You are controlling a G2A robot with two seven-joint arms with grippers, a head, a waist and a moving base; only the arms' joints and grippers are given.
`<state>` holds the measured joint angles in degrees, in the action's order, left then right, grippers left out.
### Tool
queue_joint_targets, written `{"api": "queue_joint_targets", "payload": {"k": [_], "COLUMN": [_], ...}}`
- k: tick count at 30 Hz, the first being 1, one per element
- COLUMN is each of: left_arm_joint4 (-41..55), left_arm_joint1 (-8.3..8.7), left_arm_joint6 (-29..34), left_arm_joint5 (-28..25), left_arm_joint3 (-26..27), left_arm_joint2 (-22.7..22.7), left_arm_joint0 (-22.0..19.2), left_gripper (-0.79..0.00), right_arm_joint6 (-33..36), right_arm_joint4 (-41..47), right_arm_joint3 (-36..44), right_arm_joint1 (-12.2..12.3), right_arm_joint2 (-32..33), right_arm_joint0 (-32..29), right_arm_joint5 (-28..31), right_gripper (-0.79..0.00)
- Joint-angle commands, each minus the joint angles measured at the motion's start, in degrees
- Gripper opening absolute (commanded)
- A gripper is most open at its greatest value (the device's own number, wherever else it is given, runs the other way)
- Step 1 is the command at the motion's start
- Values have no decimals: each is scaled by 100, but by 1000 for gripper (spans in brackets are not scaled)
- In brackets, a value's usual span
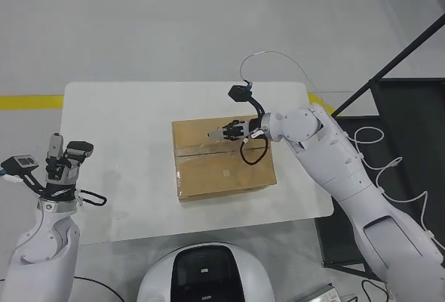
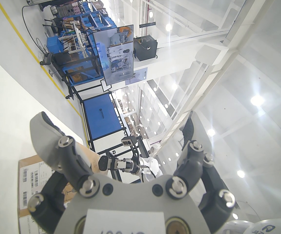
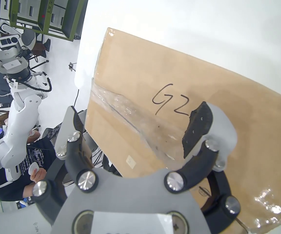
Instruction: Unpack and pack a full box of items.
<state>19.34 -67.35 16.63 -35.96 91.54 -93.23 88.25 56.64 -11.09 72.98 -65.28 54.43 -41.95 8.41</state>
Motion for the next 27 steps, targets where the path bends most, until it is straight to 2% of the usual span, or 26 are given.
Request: {"api": "queue_joint_targets", "payload": {"k": [1,27], "left_arm_joint4": [0,0], "left_arm_joint1": [0,0], "left_arm_joint6": [0,0], "left_arm_joint5": [0,0], "left_arm_joint3": [0,0], "left_arm_joint2": [0,0], "left_arm_joint0": [0,0], "left_gripper": [0,0], "right_arm_joint6": [22,-38], "right_arm_joint4": [-17,-51], "right_arm_joint3": [25,352], "right_arm_joint1": [21,389], "right_arm_joint2": [60,1331], "right_arm_joint0": [-45,-873], "right_arm_joint5": [-14,-617], "right_gripper": [0,0]}}
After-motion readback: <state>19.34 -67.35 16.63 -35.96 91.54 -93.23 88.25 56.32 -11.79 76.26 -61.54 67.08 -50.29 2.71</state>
